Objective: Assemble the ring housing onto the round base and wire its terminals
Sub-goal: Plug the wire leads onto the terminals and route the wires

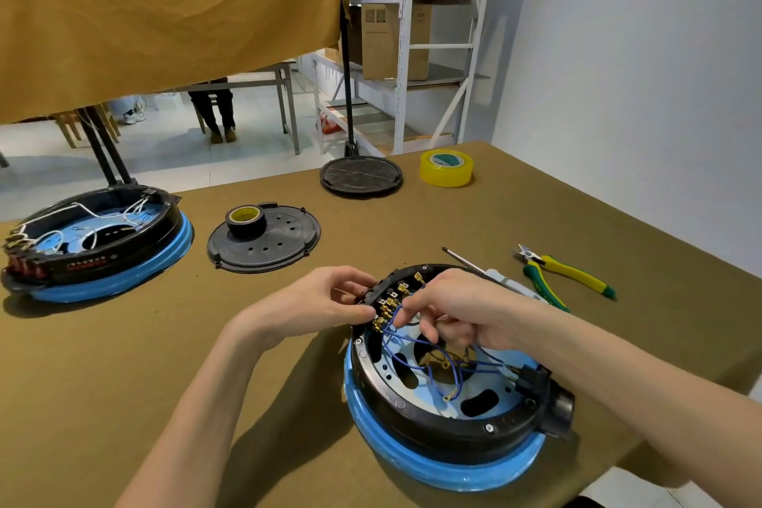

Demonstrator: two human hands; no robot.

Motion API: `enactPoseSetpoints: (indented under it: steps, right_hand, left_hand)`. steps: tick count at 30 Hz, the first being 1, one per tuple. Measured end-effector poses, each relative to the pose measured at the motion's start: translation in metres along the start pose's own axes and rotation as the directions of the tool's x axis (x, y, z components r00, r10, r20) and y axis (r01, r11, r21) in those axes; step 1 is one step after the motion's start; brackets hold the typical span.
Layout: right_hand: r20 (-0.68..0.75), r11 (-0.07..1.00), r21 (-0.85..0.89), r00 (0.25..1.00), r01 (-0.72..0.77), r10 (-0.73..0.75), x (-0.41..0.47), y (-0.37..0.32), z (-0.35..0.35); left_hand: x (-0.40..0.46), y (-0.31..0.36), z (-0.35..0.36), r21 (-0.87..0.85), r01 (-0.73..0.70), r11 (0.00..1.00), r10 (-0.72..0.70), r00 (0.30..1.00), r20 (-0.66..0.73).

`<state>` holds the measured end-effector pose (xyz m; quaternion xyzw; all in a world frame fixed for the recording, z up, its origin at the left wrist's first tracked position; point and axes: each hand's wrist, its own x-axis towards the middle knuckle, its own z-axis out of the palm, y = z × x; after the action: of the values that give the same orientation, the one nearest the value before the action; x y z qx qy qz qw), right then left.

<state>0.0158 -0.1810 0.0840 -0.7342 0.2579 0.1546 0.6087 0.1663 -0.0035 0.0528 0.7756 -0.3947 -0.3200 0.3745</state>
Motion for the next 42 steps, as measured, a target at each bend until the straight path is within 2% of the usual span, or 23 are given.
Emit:
enactPoseSetpoints:
  steps: [7, 18, 33, 42]
  right_hand:
    - [0.077, 0.992, 0.116, 0.996, -0.051, 0.042, 0.004, 0.003, -0.002]
    - [0.02, 0.99, 0.136, 0.999, -0.03, 0.027, 0.007, 0.008, -0.003]
    - [-0.014, 0.991, 0.128, 1.0, -0.025, 0.027, 0.007, 0.008, 0.003]
    - [-0.023, 0.996, 0.085, 1.0, -0.009, 0.011, 0.004, 0.011, 0.004]
  left_hand:
    - [-0.001, 0.004, 0.002, 0.124, -0.008, 0.992, 0.004, 1.0, 0.031]
    - [0.003, 0.006, 0.011, 0.237, 0.013, 0.971, 0.005, 0.997, -0.075]
    - [0.001, 0.013, 0.016, 0.302, 0.007, 0.953, 0.021, 0.996, -0.091]
    - [-0.007, 0.016, 0.019, 0.265, -0.09, 0.96, 0.116, 0.989, -0.086]
